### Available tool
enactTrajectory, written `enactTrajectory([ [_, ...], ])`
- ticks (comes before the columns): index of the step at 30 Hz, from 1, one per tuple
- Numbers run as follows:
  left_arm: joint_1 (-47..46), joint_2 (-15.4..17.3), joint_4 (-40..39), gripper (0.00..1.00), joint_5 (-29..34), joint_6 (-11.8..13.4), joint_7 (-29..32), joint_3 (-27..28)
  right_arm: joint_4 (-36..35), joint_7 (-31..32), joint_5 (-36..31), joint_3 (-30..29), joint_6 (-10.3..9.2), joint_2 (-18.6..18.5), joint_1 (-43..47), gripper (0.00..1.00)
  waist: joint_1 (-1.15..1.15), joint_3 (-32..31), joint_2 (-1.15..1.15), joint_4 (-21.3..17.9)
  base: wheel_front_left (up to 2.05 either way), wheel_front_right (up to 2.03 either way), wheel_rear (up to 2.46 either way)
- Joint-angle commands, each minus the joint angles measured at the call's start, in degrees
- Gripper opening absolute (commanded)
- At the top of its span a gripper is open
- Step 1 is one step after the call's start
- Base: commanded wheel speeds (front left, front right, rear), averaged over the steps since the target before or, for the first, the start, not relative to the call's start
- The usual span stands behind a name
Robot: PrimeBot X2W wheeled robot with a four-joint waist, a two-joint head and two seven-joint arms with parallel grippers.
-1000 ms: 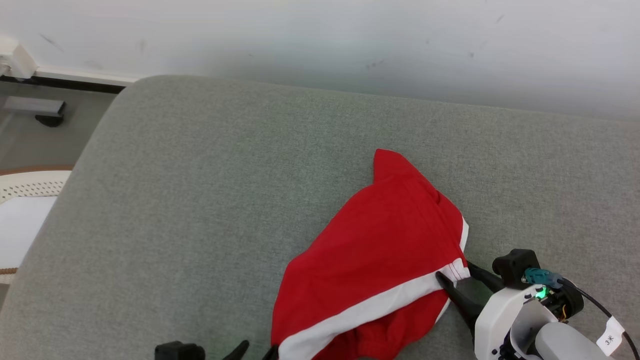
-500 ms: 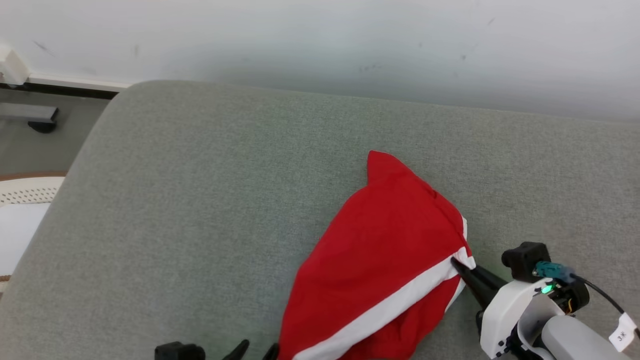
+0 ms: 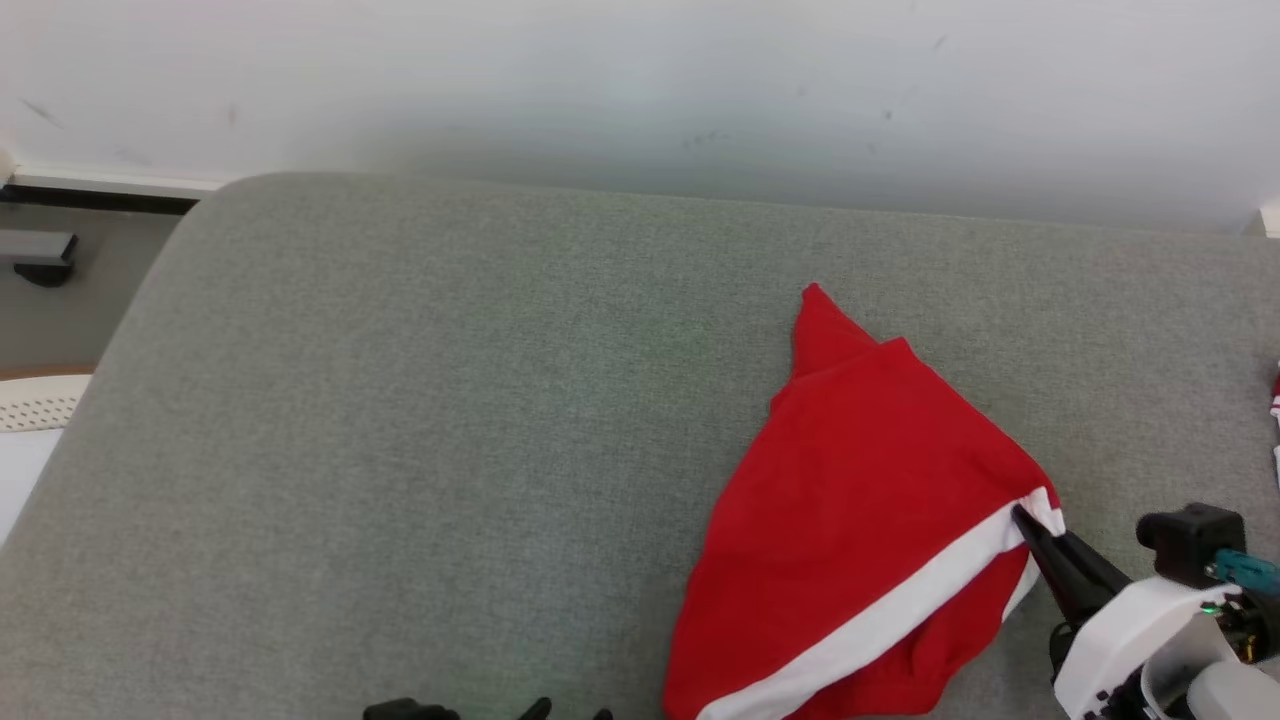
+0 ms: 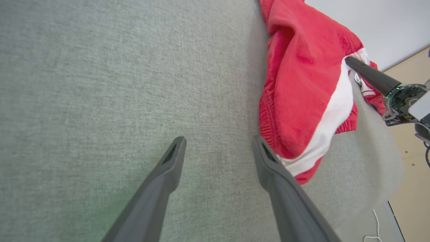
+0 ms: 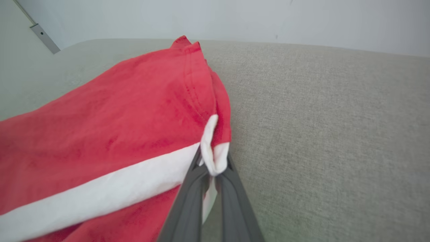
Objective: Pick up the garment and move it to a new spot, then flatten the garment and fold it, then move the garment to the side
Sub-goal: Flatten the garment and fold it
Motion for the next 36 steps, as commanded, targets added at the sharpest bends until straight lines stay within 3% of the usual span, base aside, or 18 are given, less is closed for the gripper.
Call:
enactTrajectory([
  [1,0.02,-0.09,0.09,1.0,-0.06,-0.11,-0.59,-0.17,-0.39,-0.73,0.25,-1.24,-0.17,-0.86,1.97,0.0,0.0,0.03,0.0,-0.63,0.0,0.0,0.0],
  [8,-0.67,0.56,0.15,1.0,-0.2,0.18,-1.18,-0.04,-1.39,-1.95,-1.33,-7.88,-0.17,-0.45,9.88,0.0,0.0,-0.1,0.0,-2.58,0.0,0.0,0.0],
  [9,-0.66,0.69,0.16,1.0,-0.26,0.23,-1.19,0.08,-1.48,-1.79,-1.91,-8.39,-0.17,-0.18,10.54,0.07,0.0,-0.27,0.0,-2.86,0.0,0.0,0.0],
  [10,-0.61,0.86,0.22,1.0,-0.28,0.26,-1.21,0.19,-1.52,-1.59,-2.59,-8.82,-0.17,0.0,11.15,0.38,0.0,-0.48,0.0,-3.11,0.0,0.0,0.0],
  [11,-0.52,0.96,0.26,1.0,-0.38,0.37,-1.28,0.25,-1.54,-1.45,-3.44,-9.27,-0.17,0.16,11.73,0.84,0.0,-0.73,0.0,-3.32,0.0,0.0,0.0],
  [12,-0.42,1.09,0.31,1.0,-0.42,0.5,-1.35,0.34,-1.64,-1.28,-4.28,-9.81,-0.17,0.46,12.28,1.0,0.0,-1.06,0.0,-3.49,0.0,0.0,0.0],
  [24,2.54,2.05,0.43,1.0,-0.58,2.29,-2.94,1.62,-8.28,-4.91,-13.6,-21.98,-0.17,2.45,21.76,1.0,0.0,-7.49,0.0,-4.67,0.0,0.0,0.0],
  [30,3.77,2.47,-0.98,1.0,-0.23,3.81,-4.82,2.73,-12.8,-8.29,-20.63,-32.93,-0.17,6.84,29.2,1.0,0.0,-10.19,0.0,-4.68,0.0,0.0,0.0],
  [36,3.51,2.9,-2.25,1.0,1.1,5.5,-8.19,4.48,-14.64,-9.74,-27.51,-38.14,-0.17,12.36,34.28,1.0,0.0,-11.14,0.0,-4.56,0.0,0.0,0.0],
])
